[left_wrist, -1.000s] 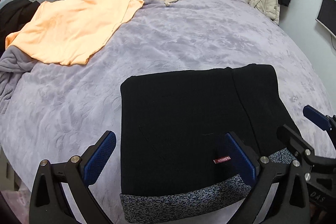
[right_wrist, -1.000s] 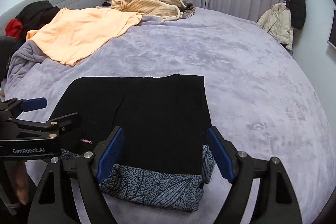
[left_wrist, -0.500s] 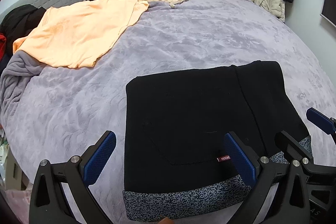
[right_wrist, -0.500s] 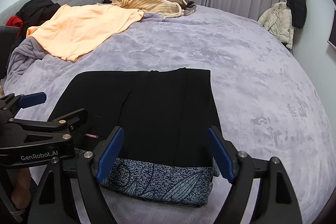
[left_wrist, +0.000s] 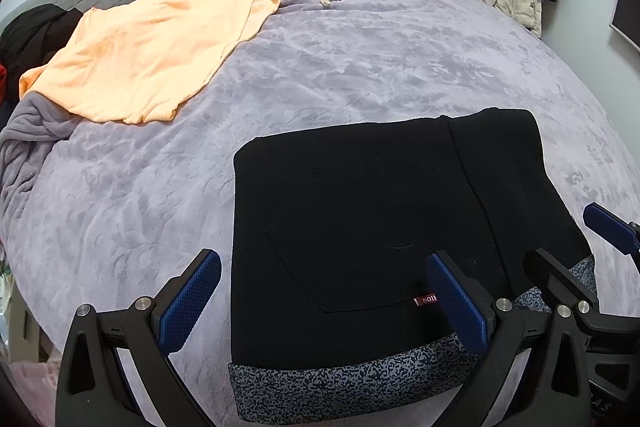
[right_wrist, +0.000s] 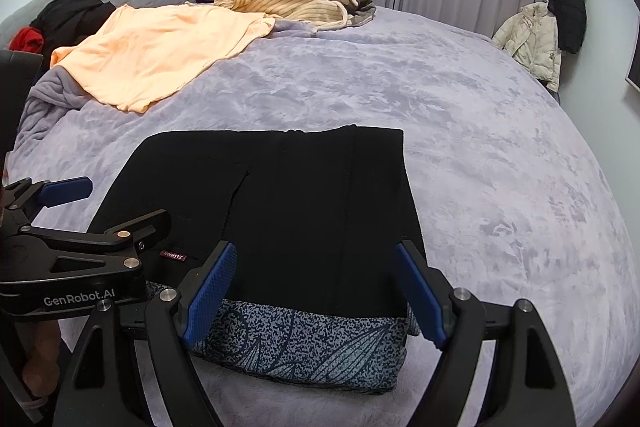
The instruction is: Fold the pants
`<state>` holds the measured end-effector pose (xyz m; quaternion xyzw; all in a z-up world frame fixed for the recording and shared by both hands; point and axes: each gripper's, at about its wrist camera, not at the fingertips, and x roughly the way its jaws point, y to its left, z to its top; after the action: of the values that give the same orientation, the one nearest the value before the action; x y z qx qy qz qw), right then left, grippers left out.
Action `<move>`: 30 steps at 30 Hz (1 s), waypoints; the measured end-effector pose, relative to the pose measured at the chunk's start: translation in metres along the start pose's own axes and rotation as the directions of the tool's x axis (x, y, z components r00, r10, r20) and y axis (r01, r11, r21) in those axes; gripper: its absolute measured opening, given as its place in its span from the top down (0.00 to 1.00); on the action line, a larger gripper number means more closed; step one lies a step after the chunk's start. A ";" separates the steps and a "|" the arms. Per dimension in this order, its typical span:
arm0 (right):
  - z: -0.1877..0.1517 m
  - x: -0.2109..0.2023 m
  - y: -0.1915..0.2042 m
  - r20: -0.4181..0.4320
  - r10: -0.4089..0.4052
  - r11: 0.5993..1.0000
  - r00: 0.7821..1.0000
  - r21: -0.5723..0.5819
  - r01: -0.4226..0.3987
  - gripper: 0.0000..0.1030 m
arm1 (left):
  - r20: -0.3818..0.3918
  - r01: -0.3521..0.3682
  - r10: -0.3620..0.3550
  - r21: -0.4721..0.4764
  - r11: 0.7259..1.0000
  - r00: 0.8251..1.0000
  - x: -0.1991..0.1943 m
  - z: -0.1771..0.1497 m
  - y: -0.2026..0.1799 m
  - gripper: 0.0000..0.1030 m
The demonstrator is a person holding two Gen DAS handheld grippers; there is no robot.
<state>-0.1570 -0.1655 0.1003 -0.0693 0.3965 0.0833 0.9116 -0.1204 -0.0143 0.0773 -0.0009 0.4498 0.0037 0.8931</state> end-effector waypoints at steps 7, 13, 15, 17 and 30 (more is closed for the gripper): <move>0.000 0.002 0.001 -0.010 0.003 1.000 1.000 -0.002 -0.004 0.19 | -0.003 0.007 -0.007 -0.001 1.000 1.000 0.001 0.000 0.003 0.00; 0.000 0.003 0.003 -0.009 0.002 1.000 1.000 -0.006 -0.002 0.19 | -0.006 0.009 -0.009 -0.003 1.000 1.000 0.001 0.000 0.003 0.00; -0.001 0.002 0.003 -0.008 0.001 1.000 1.000 -0.009 -0.001 0.19 | -0.008 0.010 -0.010 -0.006 1.000 1.000 0.001 0.000 0.004 0.00; -0.001 0.002 0.003 -0.007 0.002 1.000 1.000 -0.010 -0.002 0.19 | -0.010 0.011 -0.011 -0.006 1.000 1.000 0.001 0.000 0.004 0.00; 0.001 0.000 0.001 -0.005 0.002 1.000 1.000 -0.012 -0.002 0.19 | -0.010 0.015 -0.015 0.005 1.000 1.000 0.000 0.001 0.002 0.00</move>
<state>-0.1562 -0.1647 0.1009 -0.0746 0.3985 0.0863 0.9100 -0.1197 -0.0125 0.0778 -0.0020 0.4541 -0.0040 0.8909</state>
